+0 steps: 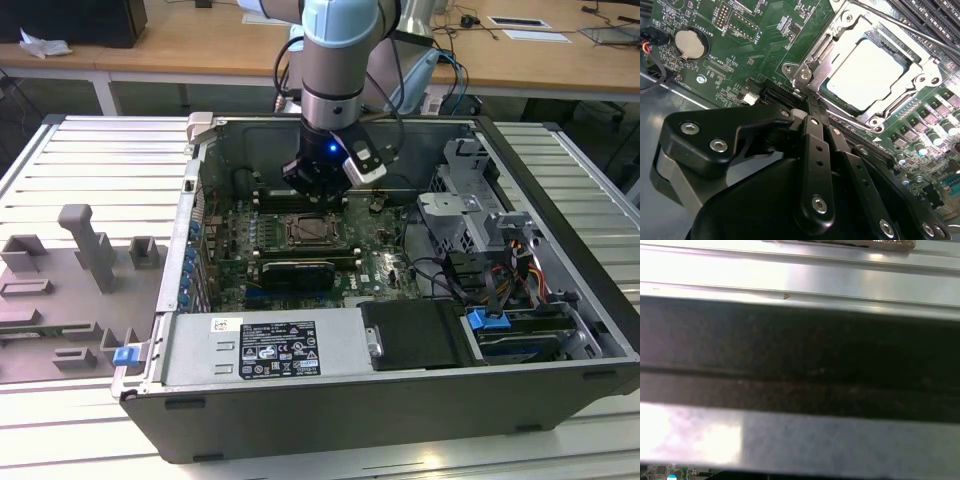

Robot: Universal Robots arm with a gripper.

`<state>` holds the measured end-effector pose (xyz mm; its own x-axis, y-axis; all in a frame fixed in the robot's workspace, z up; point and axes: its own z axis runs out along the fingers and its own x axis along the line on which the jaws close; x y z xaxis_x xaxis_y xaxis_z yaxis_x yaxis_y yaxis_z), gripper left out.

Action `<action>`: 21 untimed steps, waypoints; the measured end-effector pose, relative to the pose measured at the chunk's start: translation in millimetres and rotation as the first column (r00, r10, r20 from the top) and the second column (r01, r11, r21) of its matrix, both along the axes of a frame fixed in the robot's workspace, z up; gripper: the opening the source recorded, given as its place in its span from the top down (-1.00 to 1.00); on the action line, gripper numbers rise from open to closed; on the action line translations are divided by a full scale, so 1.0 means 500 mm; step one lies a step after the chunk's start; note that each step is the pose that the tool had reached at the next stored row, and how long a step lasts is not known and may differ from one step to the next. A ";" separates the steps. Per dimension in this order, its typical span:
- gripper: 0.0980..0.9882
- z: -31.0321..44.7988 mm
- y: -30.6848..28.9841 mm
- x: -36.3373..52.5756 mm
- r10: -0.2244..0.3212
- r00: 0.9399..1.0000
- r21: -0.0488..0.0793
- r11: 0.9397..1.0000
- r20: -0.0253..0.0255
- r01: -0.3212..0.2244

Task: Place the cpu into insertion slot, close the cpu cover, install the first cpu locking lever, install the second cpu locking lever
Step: 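Install the first cpu locking lever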

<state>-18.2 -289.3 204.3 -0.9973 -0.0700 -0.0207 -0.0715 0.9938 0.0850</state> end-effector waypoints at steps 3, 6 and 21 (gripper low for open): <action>0.98 -0.002 0.000 0.000 0.000 1.000 -0.002 1.000 0.000 0.000; 0.98 -0.003 0.000 0.000 -0.001 1.000 -0.005 1.000 0.000 0.001; 0.98 0.029 -0.001 0.001 -0.003 1.000 -0.019 1.000 0.000 0.003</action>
